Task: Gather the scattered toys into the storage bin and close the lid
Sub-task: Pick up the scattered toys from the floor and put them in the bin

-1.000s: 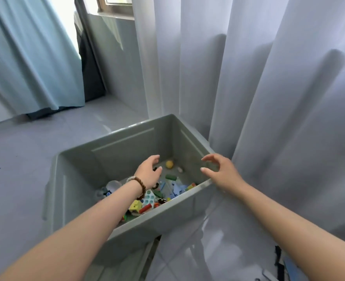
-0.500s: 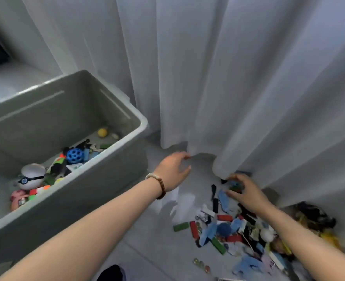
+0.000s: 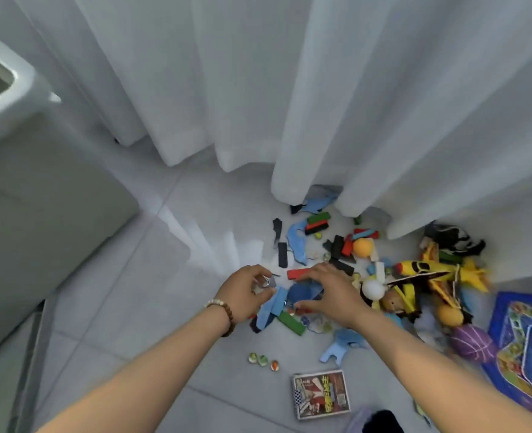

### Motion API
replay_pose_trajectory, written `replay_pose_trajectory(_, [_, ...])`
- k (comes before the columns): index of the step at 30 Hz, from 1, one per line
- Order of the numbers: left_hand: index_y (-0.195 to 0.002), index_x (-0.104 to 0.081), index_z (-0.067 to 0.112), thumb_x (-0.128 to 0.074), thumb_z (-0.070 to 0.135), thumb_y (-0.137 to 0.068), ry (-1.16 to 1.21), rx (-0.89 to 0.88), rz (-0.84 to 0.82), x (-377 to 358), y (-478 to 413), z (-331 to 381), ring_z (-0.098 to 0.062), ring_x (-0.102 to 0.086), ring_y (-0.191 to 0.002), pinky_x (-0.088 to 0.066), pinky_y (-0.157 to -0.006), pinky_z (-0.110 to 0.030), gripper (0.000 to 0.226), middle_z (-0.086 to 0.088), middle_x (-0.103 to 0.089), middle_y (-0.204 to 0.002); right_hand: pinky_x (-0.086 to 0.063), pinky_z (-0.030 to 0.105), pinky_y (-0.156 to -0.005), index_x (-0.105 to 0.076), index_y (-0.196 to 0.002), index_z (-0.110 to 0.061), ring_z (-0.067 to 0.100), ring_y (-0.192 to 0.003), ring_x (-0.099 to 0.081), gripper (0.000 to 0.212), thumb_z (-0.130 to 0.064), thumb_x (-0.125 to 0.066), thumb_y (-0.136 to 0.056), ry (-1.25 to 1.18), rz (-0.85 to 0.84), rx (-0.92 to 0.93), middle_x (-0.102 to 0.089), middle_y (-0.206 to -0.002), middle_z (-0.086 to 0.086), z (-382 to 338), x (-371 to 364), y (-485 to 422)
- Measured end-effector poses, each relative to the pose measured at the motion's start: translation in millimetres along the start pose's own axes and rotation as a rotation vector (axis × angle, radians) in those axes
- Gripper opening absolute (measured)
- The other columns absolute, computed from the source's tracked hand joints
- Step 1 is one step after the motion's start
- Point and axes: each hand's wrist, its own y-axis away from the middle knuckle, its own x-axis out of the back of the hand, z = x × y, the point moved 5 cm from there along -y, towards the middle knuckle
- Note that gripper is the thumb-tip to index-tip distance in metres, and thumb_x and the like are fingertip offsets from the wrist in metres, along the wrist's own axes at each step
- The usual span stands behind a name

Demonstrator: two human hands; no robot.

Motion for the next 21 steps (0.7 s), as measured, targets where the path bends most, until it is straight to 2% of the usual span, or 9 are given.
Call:
replay_pose_trajectory(3, [-0.112, -0.060, 0.021, -0.062, 0.028, -0.088, 0.132, -0.006, -0.011, -12.7, -0.6, -3.6, -0.005, -0.053, -0.086, -0.046, -0.072, -0.016, 0.026, 0.009, -0.056, -0.098, -0.032, 0.026, -0.089, -0.060, -0.120, -0.034, 0.013, -0.107, -0.045, 0.050, -0.048, -0.072, -0.073, 0.070, 0.041, 0.005, -0.059, -0.109, -0.009, -2.3, -6.3, -2.5])
replay_pose_trajectory(5, [-0.109, -0.060, 0.023, -0.057, 0.031, -0.090, 0.220, 0.019, 0.000, -16.4, -2.6, -4.0, -0.010, -0.056, -0.089, -0.047, -0.075, -0.020, 0.021, 0.007, -0.060, -0.098, -0.033, 0.025, -0.087, -0.062, -0.117, -0.032, 0.012, -0.105, -0.047, 0.048, -0.049, -0.072, -0.073, 0.058, 0.085, -0.004, -0.060, -0.108, -0.009, -4.3, -4.7, -1.6])
replay_pose_trajectory(7, [-0.106, -0.059, 0.020, -0.048, 0.035, -0.095, 0.362, 0.102, -0.017, -18.9, -2.7, 1.8, -0.015, -0.060, -0.092, -0.050, -0.081, -0.025, 0.022, 0.000, -0.064, -0.102, -0.037, 0.021, -0.088, -0.065, -0.111, -0.028, 0.008, -0.101, -0.050, 0.044, -0.044, -0.076, -0.071, -0.155, 0.178, -0.034, -0.061, -0.104, -0.010, -9.9, 3.8, 4.5])
replay_pose_trajectory(9, [-0.107, -0.059, 0.014, -0.038, 0.041, -0.097, 0.649, 0.261, -0.132, -27.5, -0.5, 12.8, -0.020, -0.065, -0.089, -0.054, -0.084, -0.030, 0.035, -0.007, -0.067, -0.101, -0.038, 0.010, -0.086, -0.065, -0.107, -0.030, -0.001, -0.099, -0.053, 0.041, -0.037, -0.079, -0.070, -0.373, 0.195, -0.018, -0.061, -0.104, -0.014, -20.6, 12.8, 13.1])
replay_pose_trajectory(11, [-0.102, -0.060, 0.013, -0.036, 0.044, -0.098, 0.958, 0.378, -0.232, -33.9, 3.8, 29.5, -0.021, -0.067, -0.085, -0.058, -0.076, -0.031, 0.040, -0.009, -0.067, -0.098, -0.037, 0.004, -0.087, -0.061, -0.109, -0.038, -0.007, -0.104, -0.052, 0.042, -0.036, -0.079, -0.071, -0.431, 0.132, 0.010, -0.060, -0.109, -0.019, -27.1, 21.1, 21.7])
replay_pose_trajectory(12, [-0.099, -0.062, 0.012, -0.039, 0.041, -0.097, 1.017, 0.398, -0.227, -34.4, 2.9, 34.2, -0.020, -0.066, -0.082, -0.059, -0.073, -0.030, 0.038, -0.010, -0.065, -0.097, -0.037, 0.005, -0.090, -0.059, -0.111, -0.039, -0.008, -0.107, -0.051, 0.044, -0.037, -0.078, -0.071, -0.418, 0.141, 0.014, -0.059, -0.112, -0.020, -23.5, 27.8, 25.9])
replay_pose_trajectory(16, [-0.094, -0.059, 0.015, -0.054, 0.027, -0.093, 0.844, 0.386, -0.141, -36.3, -7.3, 40.0, -0.015, -0.058, -0.073, -0.059, -0.064, -0.025, 0.014, -0.011, -0.057, -0.104, -0.041, 0.017, -0.089, -0.062, -0.110, -0.027, 0.004, -0.103, -0.051, 0.037, -0.031, -0.075, -0.076, -0.233, 0.419, -0.122, -0.058, -0.109, -0.013, 37.4, 63.3, 49.7])
replay_pose_trajectory(18, [-0.093, -0.060, 0.014, -0.058, 0.026, -0.091, 0.753, 0.326, -0.132, -41.7, -13.2, 46.9, -0.013, -0.058, -0.069, -0.056, -0.054, -0.019, 0.012, -0.008, -0.059, -0.094, -0.041, 0.027, -0.091, -0.062, -0.113, -0.023, 0.010, -0.105, -0.050, 0.040, -0.027, -0.076, -0.076, -0.139, 0.430, -0.188, -0.055, -0.110, -0.009, 68.0, 67.0, 64.6])
replay_pose_trajectory(21, [-0.090, -0.061, 0.008, -0.062, 0.022, -0.088, 0.668, 0.214, -0.071, -50.4, -23.4, 65.3, -0.007, -0.057, -0.054, -0.049, -0.046, -0.014, 0.014, -0.003, -0.059, -0.074, -0.038, 0.025, -0.089, -0.061, -0.119, -0.019, 0.012, -0.108, -0.049, 0.048, -0.023, -0.078, -0.074, -0.082, 0.337, -0.201, -0.056, -0.115, -0.004, 91.3, 51.3, 74.2])
